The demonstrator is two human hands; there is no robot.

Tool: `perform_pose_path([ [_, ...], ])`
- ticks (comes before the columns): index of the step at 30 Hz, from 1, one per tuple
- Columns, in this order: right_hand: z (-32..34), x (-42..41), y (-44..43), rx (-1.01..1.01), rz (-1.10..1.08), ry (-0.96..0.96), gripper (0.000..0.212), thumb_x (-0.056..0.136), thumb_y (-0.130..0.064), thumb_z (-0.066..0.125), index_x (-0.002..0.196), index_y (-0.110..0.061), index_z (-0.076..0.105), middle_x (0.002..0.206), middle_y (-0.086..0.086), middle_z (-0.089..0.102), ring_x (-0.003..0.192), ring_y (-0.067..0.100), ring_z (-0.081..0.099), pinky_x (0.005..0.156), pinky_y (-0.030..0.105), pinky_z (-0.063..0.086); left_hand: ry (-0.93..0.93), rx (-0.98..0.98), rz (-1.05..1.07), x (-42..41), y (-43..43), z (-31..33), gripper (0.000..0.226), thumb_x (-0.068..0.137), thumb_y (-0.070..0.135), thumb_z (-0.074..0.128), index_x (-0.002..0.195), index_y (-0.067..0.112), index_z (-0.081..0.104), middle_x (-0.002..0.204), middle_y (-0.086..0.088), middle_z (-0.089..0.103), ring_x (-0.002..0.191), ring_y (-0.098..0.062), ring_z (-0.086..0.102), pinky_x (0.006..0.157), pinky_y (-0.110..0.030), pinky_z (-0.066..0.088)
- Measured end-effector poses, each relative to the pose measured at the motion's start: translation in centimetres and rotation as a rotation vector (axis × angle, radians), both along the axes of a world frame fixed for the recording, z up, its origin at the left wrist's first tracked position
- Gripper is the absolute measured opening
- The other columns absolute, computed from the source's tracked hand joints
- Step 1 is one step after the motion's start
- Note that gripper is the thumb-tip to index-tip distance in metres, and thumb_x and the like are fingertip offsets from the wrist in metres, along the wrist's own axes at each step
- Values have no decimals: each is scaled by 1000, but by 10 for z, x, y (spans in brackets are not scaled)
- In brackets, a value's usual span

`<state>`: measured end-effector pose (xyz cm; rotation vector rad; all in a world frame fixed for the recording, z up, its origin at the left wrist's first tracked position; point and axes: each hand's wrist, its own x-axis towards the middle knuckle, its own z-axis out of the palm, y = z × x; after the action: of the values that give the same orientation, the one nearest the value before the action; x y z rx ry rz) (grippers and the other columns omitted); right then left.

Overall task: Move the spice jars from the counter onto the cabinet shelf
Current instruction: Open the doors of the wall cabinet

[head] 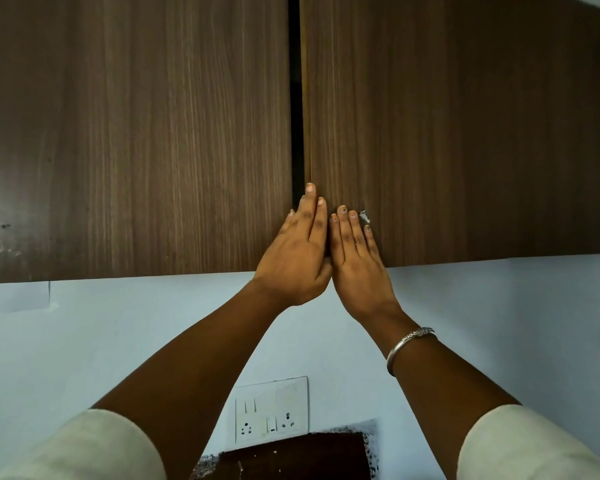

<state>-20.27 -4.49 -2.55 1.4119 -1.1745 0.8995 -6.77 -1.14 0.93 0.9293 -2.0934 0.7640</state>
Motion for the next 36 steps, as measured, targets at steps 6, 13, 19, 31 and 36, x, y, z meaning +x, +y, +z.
perform_pose_path([
  [6,0,-18,50,55,35,-7,98,61,-24,86,138,7,34,141,22,45,130,35,45,103,42,35,-323,-218,74,-1,36,13,92,84,66,30,148,13,-11,152,-3,-24,138,-22,-26,115,-35,-12],
  [13,-6,-48,102,51,225,-241,61,99,-20,45,149,-5,13,157,10,18,142,12,7,119,34,19,-479,-513,57,-37,96,27,62,98,21,39,148,5,6,157,-15,5,146,-30,-3,111,-38,-10],
  [19,-16,-78,162,-150,264,-513,58,90,-21,62,140,-3,39,140,12,50,126,28,52,101,34,43,-502,-651,-50,-95,141,26,59,95,20,48,145,2,23,153,-18,26,144,-35,14,114,-40,1],
  [31,-19,-195,258,-185,292,-606,42,75,-17,73,113,-2,62,81,12,72,70,30,67,65,21,43,-638,-755,-151,-224,221,38,37,91,10,55,127,3,54,127,-20,56,130,-36,43,115,-43,23],
  [36,-22,-266,284,-142,274,-643,35,81,-27,71,103,-2,63,79,12,72,68,28,66,63,20,38,-649,-675,-208,-299,250,37,31,92,14,54,121,7,57,122,-16,60,122,-32,51,113,-40,28],
])
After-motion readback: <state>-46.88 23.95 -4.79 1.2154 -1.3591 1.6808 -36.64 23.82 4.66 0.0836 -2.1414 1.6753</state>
